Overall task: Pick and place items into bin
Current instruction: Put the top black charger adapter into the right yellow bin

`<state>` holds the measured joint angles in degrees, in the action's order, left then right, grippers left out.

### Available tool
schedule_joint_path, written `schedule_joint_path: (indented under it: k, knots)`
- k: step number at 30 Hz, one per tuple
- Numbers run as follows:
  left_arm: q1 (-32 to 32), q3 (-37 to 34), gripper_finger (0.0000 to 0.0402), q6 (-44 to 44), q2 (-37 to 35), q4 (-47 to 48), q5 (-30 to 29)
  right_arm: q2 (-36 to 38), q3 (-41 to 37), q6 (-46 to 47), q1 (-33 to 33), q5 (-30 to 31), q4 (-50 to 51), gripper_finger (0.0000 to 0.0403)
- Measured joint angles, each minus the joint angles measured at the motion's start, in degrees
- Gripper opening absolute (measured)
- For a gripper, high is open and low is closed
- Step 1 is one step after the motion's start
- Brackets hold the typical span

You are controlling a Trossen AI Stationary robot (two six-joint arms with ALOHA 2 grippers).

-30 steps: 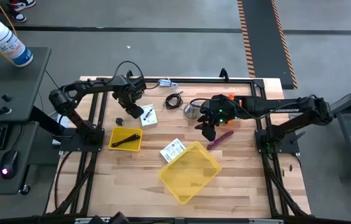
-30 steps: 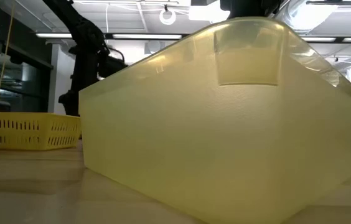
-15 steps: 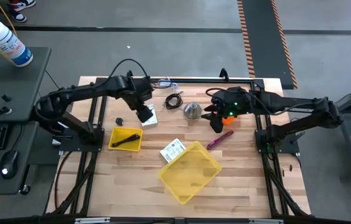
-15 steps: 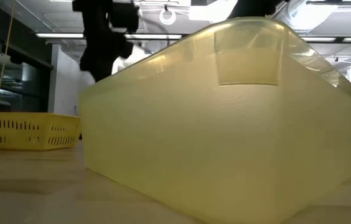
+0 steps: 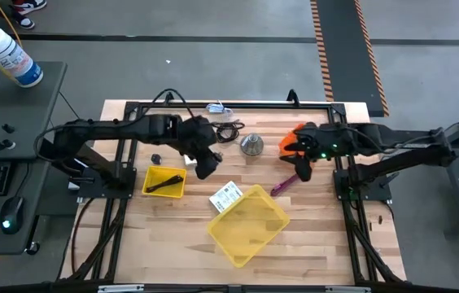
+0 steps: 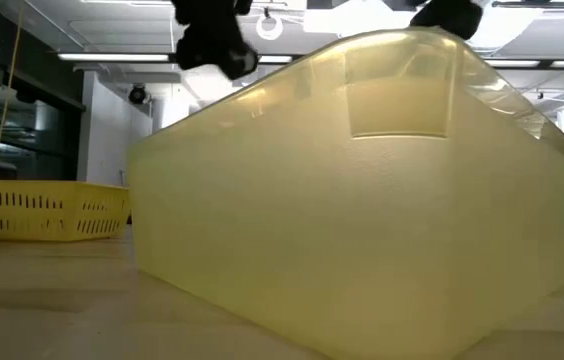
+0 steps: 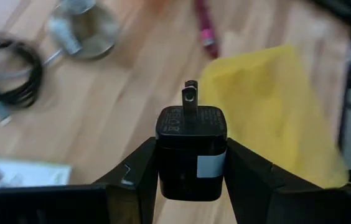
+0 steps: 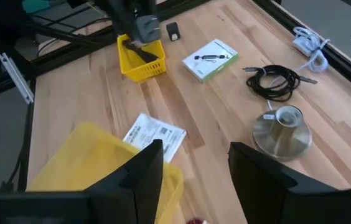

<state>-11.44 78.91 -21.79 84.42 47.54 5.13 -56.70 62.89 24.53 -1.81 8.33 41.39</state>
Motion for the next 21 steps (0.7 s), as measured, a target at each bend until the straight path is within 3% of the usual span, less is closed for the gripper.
schedule_joint_path:
  k: [8, 21]
  knots:
    - [7.6, 0.1, 0.0132, -6.9, 3.5, -10.8, -0.6, 5.2, 0.0, 2.5, -5.0, 4.9, 5.5, 0.0167]
    - [18.0, 0.0, 0.0132, -8.5, 13.9, -26.2, -5.6, 7.3, -0.1, 2.7, -12.9, 5.0, 7.8, 0.0171]
